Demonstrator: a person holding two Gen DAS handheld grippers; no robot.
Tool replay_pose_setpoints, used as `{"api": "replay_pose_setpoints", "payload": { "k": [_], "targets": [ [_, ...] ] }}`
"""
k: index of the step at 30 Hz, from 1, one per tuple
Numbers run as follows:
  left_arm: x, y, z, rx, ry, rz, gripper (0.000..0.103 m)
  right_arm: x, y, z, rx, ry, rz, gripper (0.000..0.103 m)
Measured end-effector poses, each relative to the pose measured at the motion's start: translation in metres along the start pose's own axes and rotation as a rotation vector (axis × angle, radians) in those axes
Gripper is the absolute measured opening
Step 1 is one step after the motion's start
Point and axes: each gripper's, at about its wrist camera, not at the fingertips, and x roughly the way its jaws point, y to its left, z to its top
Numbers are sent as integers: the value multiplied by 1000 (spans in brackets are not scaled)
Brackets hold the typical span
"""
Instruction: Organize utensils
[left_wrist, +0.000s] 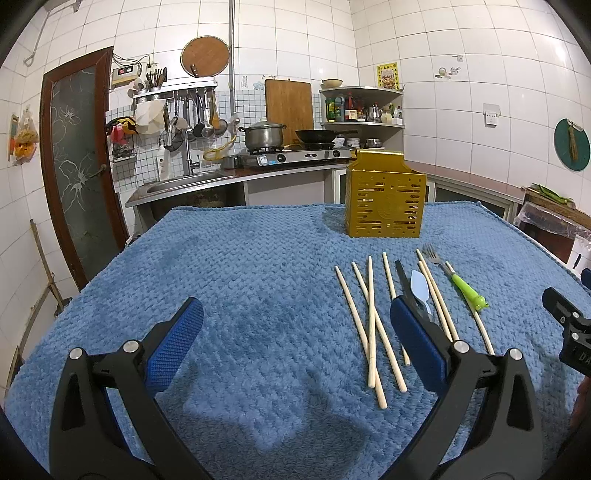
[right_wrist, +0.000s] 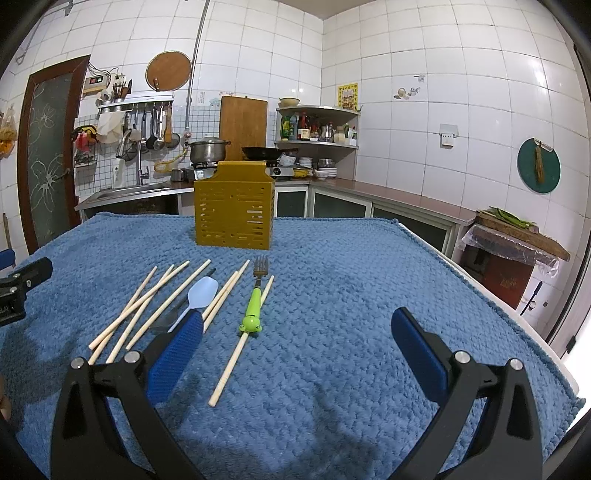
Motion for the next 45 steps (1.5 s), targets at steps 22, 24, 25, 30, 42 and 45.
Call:
{"api": "replay_pose_setpoints", "payload": {
  "k": [22, 24, 25, 30, 42, 45],
  "targets": [
    [1, -3, 1, 6, -5, -9, 98, 1, 1, -1, -2, 0, 0, 99],
    [1, -2, 1, 7, -3, -9, 98, 0, 1, -1, 0, 0, -1, 99],
    [1, -3, 1, 6, -3, -10, 98, 1, 1, -1, 0, 0, -1, 99],
    [2, -3, 0, 5, 0, -10, 98, 1, 1, -2, 1, 0, -2, 99],
    [16, 0, 12, 19, 63, 4, 98, 11, 4, 7, -24, 22, 12, 99],
    [30, 0, 23, 42, 113, -10, 98, 23, 7, 17, -43, 34, 10, 99]
  ]
}}
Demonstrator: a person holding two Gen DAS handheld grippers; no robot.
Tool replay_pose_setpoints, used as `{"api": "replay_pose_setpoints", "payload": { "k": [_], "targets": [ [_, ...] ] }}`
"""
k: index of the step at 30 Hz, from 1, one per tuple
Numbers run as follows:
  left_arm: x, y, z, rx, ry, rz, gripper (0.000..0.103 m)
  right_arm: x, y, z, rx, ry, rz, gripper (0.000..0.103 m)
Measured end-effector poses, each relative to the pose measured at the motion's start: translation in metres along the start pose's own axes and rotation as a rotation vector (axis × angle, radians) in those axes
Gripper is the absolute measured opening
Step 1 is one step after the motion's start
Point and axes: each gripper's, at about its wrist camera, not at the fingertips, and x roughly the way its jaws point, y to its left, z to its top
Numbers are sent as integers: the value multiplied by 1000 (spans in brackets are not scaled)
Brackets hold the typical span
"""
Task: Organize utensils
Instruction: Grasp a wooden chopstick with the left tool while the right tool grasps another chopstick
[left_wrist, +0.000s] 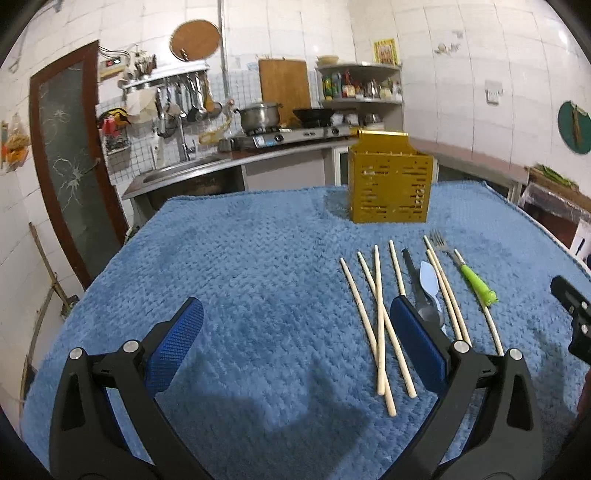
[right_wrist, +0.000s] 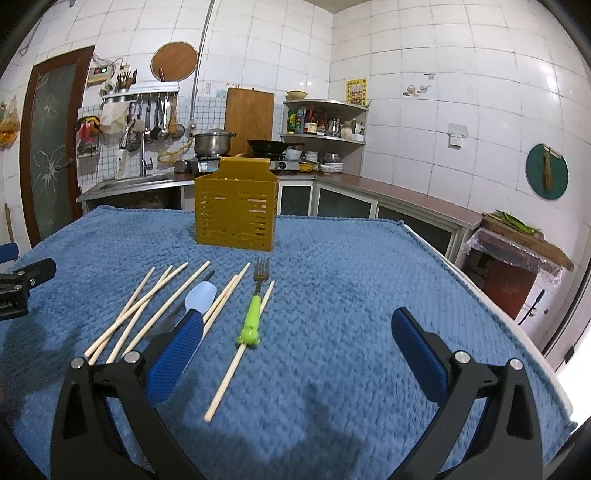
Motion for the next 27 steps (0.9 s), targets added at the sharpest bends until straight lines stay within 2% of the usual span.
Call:
{"api": "replay_pose_setpoints", "payload": {
  "k": [5, 11, 15, 18, 23, 27],
  "targets": [
    [36, 7, 17, -36, 107, -69, 98, 30, 1, 14, -14, 60, 26, 99],
    [70, 3, 29, -16, 138, -101, 98, 76, -6, 27, 14, 143, 33, 99],
    [96, -6, 37, 18, 159, -92, 98, 119, -11, 28, 26, 227, -18, 99],
    [119, -8, 43, 9, 206, -119, 98, 149, -13, 31, 19, 281, -28, 99],
    [154, -15, 48, -8, 266, -160, 97, 187, -9, 32, 17, 356, 10, 99],
    [169, -21, 47, -11, 292, -153, 97, 204, -3, 33, 10, 388, 18, 97]
  ]
}}
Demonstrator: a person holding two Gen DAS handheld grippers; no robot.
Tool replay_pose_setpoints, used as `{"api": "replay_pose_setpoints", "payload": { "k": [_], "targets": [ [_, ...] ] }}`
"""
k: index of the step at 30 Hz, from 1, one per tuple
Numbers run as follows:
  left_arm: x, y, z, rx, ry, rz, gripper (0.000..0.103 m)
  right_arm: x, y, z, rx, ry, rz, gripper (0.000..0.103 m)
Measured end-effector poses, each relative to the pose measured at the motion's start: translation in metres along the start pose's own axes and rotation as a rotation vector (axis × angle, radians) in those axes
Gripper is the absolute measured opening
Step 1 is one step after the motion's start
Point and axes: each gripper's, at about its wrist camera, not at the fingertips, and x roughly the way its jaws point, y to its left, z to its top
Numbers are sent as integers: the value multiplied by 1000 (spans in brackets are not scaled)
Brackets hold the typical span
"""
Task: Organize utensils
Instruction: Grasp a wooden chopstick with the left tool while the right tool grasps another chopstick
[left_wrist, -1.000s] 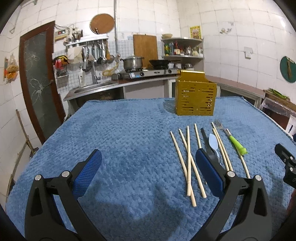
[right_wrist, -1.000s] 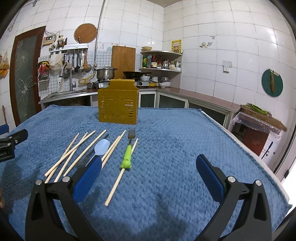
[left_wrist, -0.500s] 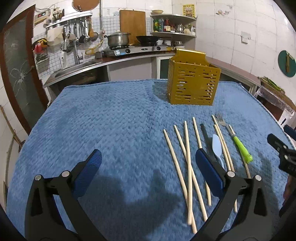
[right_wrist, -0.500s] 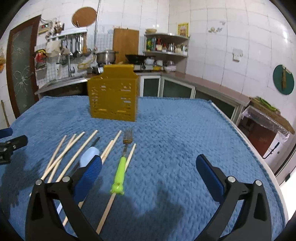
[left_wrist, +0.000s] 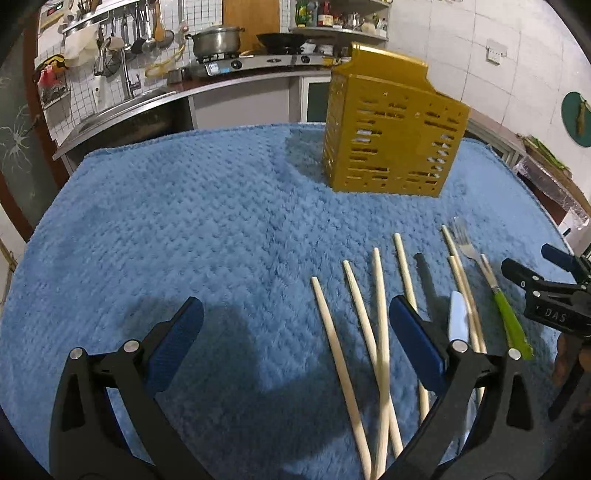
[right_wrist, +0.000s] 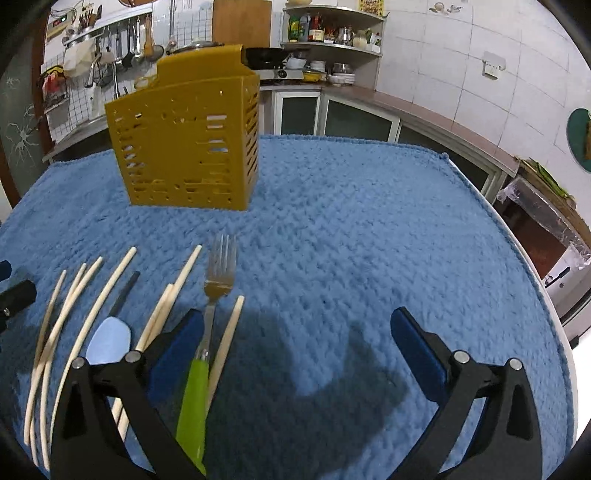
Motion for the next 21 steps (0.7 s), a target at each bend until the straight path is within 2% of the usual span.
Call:
{"api": "replay_pose_setpoints", "payload": {
  "k": [2, 4, 7, 11, 13, 15, 16, 18, 21],
  "targets": [
    [7, 0, 1, -12, 15, 3, 92, 6, 2, 2, -3, 19, 7, 87],
    [12, 1, 1, -16, 42, -4, 83, 12, 4, 2, -1, 50, 24, 73],
    [19, -2, 4, 2, 81, 4, 71, 21, 7, 2, 4, 94, 56, 61],
    [21, -6, 6, 2, 99, 1, 63, 24, 12, 3, 21, 126, 90, 48],
    [25, -9, 4, 11, 125, -3, 46, 23, 16, 3, 15, 134, 97, 39],
    [27, -12, 2, 19, 153, -6, 38, 22, 20, 3, 3, 143, 91, 33],
    [28, -12, 2, 19, 159, -5, 36, 21, 23, 3, -3, 151, 95, 27],
    [30, -12, 0, 15, 171, 0, 34, 20, 26, 2, -8, 163, 95, 23],
    [33, -11, 2, 0, 180, -2, 34, 23, 29, 4, -3, 178, 83, 23]
  ]
}}
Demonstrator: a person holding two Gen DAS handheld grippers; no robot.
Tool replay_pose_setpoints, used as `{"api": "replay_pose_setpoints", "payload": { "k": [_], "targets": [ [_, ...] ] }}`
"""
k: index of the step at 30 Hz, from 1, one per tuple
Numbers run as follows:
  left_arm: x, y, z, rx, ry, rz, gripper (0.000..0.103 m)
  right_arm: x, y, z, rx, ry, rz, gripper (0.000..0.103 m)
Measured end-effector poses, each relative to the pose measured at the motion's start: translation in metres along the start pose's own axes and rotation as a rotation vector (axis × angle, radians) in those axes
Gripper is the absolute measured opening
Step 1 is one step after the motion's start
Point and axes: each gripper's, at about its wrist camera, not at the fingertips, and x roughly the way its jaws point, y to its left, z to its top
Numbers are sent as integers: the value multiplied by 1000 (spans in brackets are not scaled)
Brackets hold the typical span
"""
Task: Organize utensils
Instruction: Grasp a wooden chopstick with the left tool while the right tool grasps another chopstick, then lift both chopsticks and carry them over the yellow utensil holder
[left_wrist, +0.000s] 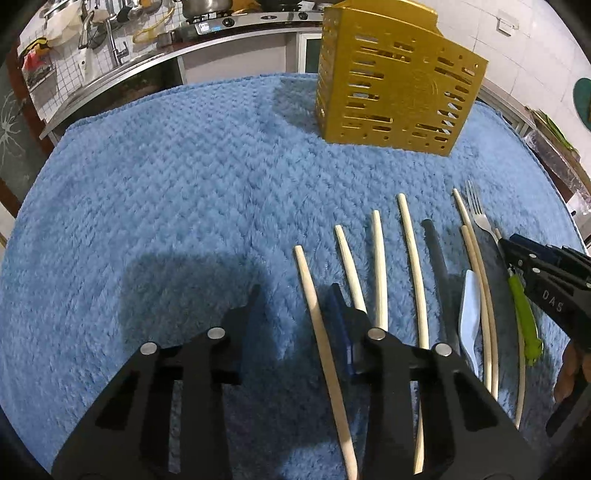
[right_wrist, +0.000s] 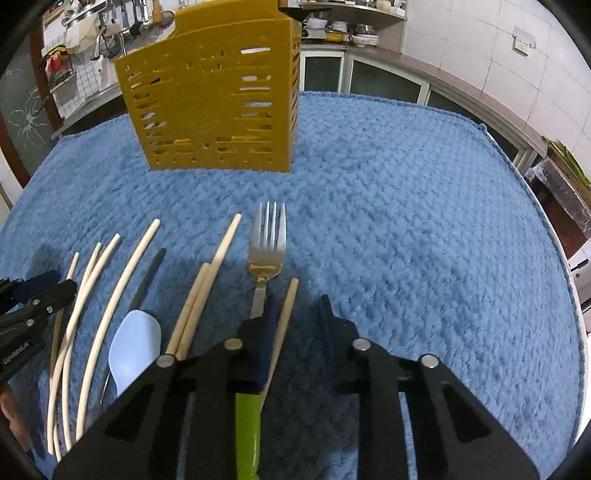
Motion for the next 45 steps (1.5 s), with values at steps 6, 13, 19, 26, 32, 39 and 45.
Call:
{"api": "replay_pose_setpoints", "payload": {
  "k": [6, 13, 19, 26, 32, 39, 45],
  "targets": [
    [2, -3, 3, 7, 12, 9, 34, 6, 0, 6, 24, 1, -5, 23],
    [4, 1, 7, -5, 13, 9, 15, 4, 0, 3, 26, -20, 16, 10],
    [4, 6, 12, -29, 21, -14, 7, 4, -11, 7, 62, -16, 72, 7],
    [-1, 11, 18, -61, 24, -39, 6, -6, -19, 12, 89, -52, 106, 7],
    [-15, 7, 27, -60, -6, -53, 5, -22, -25, 18, 110, -111, 111, 6],
    [-30, 7, 38, -66, -54, -78, 5, -42, -35, 28, 107, -170, 105, 6],
    [-52, 8, 50, -69, -117, -94, 4, -63, -48, 35, 123, -252, 120, 5]
  ]
}}
